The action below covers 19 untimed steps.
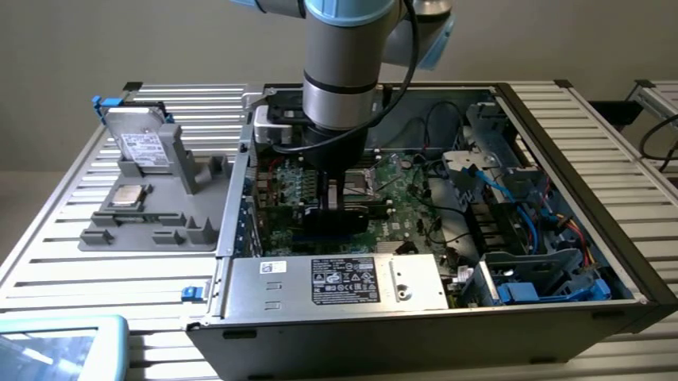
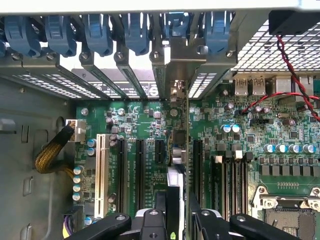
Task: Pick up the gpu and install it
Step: 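Insert the gpu into the slot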
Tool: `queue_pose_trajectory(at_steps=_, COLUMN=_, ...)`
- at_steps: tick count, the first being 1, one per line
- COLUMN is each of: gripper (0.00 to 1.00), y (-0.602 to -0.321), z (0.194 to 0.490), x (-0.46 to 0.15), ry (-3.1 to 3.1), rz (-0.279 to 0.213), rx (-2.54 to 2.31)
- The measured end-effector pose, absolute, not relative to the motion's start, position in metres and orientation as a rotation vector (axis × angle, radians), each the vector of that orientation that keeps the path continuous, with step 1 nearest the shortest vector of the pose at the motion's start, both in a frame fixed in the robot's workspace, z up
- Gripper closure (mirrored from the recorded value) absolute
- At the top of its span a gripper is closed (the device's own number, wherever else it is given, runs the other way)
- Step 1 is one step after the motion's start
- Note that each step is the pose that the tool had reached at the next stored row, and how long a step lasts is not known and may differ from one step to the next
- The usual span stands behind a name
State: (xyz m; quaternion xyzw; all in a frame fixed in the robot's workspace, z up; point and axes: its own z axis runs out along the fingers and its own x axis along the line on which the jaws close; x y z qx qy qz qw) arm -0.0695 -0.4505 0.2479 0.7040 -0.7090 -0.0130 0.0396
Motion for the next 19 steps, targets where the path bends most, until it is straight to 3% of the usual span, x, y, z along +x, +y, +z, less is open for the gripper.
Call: queue_pose_trajectory(at_steps=19, gripper=0.73, y=-0.4503, z=0.2467, x=-0.0695, ry=-2.172, rz=-0.039, rx=2.157)
